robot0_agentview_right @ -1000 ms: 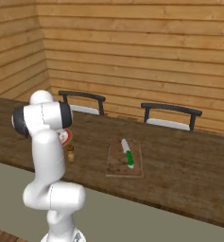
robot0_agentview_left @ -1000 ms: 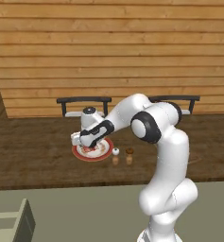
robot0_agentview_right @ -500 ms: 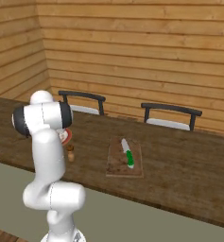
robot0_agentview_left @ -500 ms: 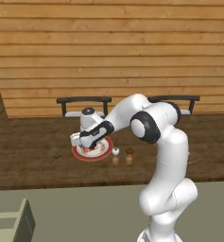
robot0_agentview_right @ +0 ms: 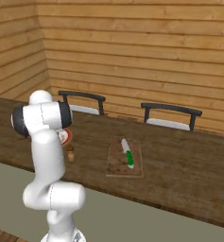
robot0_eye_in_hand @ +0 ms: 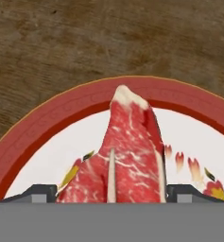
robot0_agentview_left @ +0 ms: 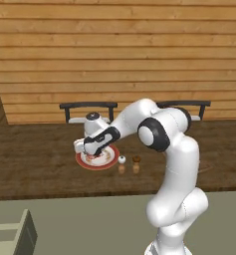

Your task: Pick up the knife from the drawer and place it on the cutting board. Then place the meat from the plate to the cutting board.

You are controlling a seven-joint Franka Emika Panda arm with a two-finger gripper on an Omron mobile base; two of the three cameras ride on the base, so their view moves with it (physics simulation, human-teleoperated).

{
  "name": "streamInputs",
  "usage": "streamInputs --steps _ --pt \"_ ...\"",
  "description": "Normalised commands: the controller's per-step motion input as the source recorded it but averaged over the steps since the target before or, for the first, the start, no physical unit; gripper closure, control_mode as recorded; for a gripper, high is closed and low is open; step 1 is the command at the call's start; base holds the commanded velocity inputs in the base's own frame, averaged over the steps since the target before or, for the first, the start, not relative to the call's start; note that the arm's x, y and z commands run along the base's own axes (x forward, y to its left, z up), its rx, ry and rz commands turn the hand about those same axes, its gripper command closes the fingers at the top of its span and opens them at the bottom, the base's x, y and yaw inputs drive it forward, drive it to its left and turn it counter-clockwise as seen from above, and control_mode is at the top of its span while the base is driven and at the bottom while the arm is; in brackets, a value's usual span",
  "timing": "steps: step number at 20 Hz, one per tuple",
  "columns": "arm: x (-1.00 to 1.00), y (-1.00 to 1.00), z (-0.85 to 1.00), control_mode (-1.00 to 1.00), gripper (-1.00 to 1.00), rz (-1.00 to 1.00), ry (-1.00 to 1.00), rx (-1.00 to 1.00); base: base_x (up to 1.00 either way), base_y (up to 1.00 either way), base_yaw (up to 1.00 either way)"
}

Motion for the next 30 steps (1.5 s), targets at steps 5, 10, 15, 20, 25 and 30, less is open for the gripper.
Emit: streamInputs --steps 5,10,15,20,25,30 --pt "-0.04 -0.38 0.85 -1.0 1.0 0.08 -0.06 0.0 0.0 0.0 0.0" --pt "-0.21 -0.75 1.0 -1.0 1.0 0.12 -0.04 0.0 0.0 0.0 0.0" --pt "-0.46 -0.93 0.71 -1.0 1.0 0.14 0.0 0.0 0.0 0.0 0.0" --pt "-0.54 -1.0 0.51 -1.0 1.0 0.11 -0.04 0.0 0.0 0.0 0.0" --pt "-0.47 -1.0 0.15 -1.0 1.0 0.11 -0.09 0.0 0.0 0.0 0.0" --pt "-0.32 -0.99 0.0 -1.0 1.0 0.08 -0.04 -0.01 0.0 0.0 0.0"
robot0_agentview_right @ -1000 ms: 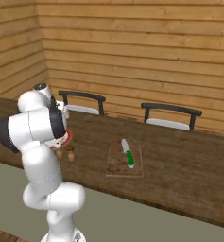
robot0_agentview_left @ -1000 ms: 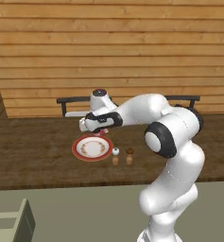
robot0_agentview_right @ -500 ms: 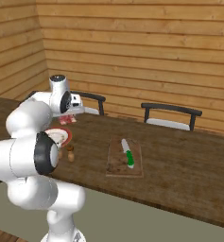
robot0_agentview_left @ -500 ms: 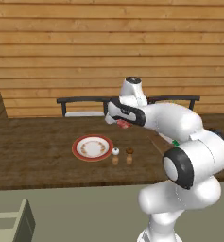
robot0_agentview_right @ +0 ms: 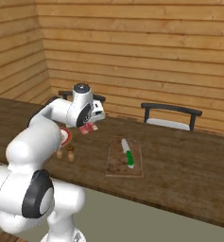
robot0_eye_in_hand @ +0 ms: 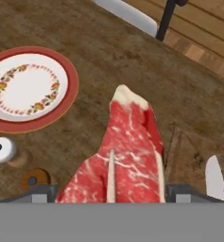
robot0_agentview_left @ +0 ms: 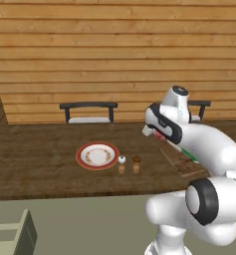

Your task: Pick up the knife from the drawer and place it on the cutting board. Then place the meat from the plate to the cutting board.

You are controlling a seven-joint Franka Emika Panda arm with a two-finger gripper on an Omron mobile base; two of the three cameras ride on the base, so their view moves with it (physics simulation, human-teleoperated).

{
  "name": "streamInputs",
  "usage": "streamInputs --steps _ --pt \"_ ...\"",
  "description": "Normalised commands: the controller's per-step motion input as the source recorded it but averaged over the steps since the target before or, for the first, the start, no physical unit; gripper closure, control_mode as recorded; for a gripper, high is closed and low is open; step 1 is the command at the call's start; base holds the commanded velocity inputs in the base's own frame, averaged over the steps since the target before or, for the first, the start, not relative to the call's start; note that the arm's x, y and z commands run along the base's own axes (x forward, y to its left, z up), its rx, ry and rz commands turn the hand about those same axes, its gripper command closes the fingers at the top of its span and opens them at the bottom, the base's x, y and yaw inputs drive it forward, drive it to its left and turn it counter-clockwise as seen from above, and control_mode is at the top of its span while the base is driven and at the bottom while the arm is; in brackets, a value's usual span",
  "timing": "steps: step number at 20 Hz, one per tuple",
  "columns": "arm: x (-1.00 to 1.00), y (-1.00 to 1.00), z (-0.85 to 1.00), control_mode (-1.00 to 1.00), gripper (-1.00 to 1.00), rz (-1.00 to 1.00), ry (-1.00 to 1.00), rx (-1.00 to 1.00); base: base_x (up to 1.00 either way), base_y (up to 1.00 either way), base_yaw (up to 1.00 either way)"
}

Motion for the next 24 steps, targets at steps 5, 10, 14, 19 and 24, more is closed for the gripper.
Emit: streamInputs --steps 5,10,14,19,24 --pt "-0.33 -0.98 0.1 -1.0 1.0 0.06 0.0 -0.05 0.0 0.0 0.0" --pt "-0.46 -0.72 0.09 -1.0 1.0 0.05 0.0 -0.11 0.0 0.0 0.0" --pt "-0.33 -0.05 -0.17 -1.0 1.0 0.03 0.03 -0.18 0.0 0.0 0.0" --pt "0.03 0.0 -0.58 -1.0 1.0 0.0 0.08 -0.05 0.0 0.0 0.0" --pt "0.27 -0.07 -0.66 -1.0 1.0 0.0 0.18 0.0 0.0 0.0 0.0"
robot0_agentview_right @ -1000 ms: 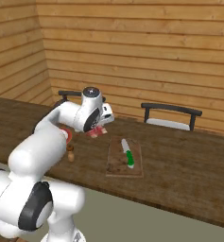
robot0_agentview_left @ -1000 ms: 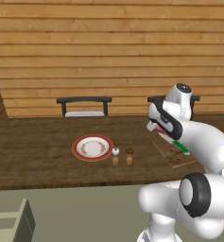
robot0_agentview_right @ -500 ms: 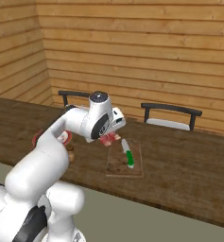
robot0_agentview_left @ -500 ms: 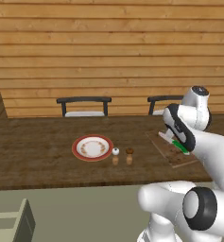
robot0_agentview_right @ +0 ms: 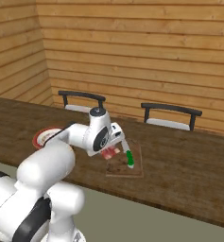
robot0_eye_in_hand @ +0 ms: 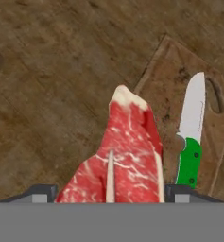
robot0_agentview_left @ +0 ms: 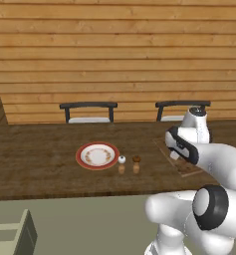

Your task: Pick up the knife from the drawer and place it on the cutting board. Then place the meat from the plate to the cutting board.

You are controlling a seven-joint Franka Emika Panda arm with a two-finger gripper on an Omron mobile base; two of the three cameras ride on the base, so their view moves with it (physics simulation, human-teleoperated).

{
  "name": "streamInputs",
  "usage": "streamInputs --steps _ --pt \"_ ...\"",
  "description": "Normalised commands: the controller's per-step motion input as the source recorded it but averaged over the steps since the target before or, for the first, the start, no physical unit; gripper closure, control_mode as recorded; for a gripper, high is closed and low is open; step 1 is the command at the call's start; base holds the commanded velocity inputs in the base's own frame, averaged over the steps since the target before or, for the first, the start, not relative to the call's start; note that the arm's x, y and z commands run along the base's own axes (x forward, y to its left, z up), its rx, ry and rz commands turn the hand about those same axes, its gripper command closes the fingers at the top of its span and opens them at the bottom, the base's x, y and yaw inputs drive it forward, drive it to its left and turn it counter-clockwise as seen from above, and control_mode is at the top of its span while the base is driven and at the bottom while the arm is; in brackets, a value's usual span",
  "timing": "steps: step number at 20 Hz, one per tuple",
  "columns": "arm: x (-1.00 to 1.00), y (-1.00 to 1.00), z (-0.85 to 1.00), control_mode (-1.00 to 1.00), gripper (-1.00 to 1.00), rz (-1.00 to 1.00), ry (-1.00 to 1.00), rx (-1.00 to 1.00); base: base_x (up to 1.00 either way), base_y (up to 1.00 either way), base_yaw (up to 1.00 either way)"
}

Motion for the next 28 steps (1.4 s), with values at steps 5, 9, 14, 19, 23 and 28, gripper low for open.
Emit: streamInputs --steps 5,9,14,19,23,28 --pt "0.3 -0.17 -0.11 -1.0 1.0 0.0 0.17 0.0 0.0 0.0 0.0" --pt "0.3 -0.13 0.0 -1.0 1.0 0.0 0.09 0.0 0.0 0.0 0.0" --pt "0.08 -0.08 -0.05 -1.0 1.0 0.0 0.04 0.0 0.0 0.0 0.0" --pt "0.0 0.0 -0.48 -1.0 1.0 0.0 0.01 0.0 0.0 0.0 0.0" --pt "0.0 0.0 -0.57 -1.0 1.0 0.0 0.0 0.0 0.0 0.0 0.0" --pt "0.0 0.0 -0.37 -1.0 1.0 0.0 0.0 0.0 0.0 0.0 0.0"
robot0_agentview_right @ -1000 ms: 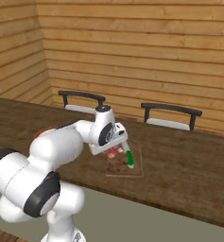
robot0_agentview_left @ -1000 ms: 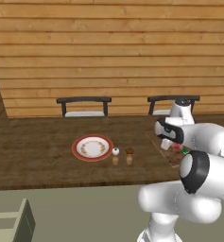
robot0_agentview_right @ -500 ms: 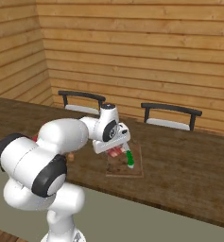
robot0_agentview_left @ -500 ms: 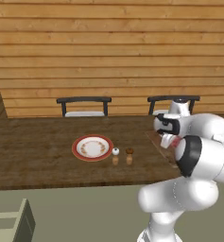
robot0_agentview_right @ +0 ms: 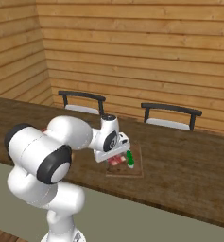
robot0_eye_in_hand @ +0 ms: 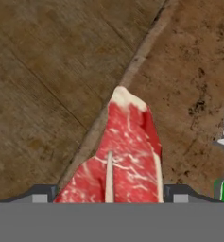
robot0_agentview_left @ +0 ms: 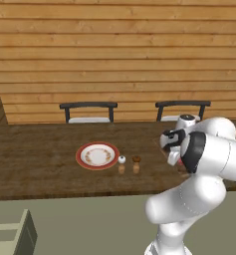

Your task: Pick up the knife from the drawer and place it on the cutting board. Then place the meat from the plate to the cutting board.

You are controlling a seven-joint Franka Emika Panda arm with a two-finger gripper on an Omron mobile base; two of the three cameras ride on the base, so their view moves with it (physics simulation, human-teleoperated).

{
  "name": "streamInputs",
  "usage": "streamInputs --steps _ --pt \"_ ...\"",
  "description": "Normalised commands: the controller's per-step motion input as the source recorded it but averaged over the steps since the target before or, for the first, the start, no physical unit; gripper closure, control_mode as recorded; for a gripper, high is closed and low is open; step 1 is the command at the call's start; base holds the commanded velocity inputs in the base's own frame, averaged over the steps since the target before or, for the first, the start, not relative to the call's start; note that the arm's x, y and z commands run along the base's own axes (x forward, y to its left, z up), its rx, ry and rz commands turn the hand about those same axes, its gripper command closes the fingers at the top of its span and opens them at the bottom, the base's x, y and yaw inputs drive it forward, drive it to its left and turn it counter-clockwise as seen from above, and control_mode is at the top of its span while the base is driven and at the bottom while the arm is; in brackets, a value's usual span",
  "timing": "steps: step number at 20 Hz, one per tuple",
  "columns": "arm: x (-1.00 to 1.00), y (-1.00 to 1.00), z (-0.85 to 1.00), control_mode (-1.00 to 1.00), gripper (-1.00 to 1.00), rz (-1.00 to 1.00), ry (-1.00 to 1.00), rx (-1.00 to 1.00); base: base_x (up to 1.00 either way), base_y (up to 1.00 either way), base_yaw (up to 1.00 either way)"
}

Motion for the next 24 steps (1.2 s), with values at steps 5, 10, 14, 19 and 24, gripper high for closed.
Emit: streamInputs --steps 5,10,14,19,24 --pt "0.01 -0.02 -0.14 -1.0 1.0 -0.01 0.0 0.0 0.0 0.0 0.0" --pt "0.18 -0.17 0.0 -1.0 1.0 -0.03 0.0 0.0 0.0 0.0 0.0" --pt "0.28 -0.09 0.0 -1.0 1.0 -0.02 0.0 0.0 0.0 0.0 0.0" --pt "0.38 -0.01 -0.02 -1.0 1.0 0.0 0.0 0.0 0.0 0.0 0.0" --pt "0.26 -0.07 -0.07 -1.0 1.0 0.0 0.0 0.0 0.0 0.0 0.0"
